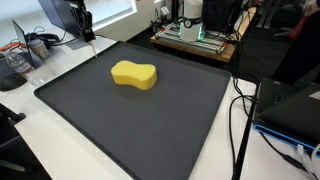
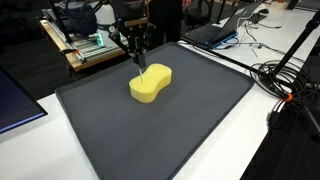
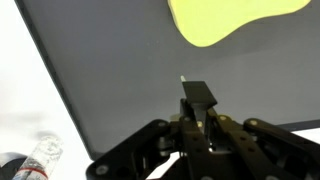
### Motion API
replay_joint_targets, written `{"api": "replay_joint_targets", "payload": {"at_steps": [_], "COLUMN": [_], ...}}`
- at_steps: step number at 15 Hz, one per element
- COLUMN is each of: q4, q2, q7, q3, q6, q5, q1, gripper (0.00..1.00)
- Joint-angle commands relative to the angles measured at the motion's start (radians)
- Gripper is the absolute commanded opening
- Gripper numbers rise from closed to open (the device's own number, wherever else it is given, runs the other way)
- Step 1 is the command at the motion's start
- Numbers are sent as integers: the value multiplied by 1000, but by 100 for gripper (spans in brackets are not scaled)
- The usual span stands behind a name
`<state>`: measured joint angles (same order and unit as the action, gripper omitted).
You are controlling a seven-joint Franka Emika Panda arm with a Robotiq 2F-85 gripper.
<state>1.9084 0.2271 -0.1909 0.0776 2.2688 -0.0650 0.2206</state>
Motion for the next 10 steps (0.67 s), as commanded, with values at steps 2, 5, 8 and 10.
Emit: {"api": "replay_joint_targets", "payload": {"at_steps": [2, 5, 8, 10], "q4": [221, 305, 261, 273], "q2": [-135, -183, -142, -154], "q7": [-87, -76, -65, -65], "q3": [35, 65, 71, 72], "q6": [110, 157, 134, 136], "q5": [-62, -19, -28, -28], "q1": [18, 8, 1, 0], "gripper": [3, 3, 13, 13]}}
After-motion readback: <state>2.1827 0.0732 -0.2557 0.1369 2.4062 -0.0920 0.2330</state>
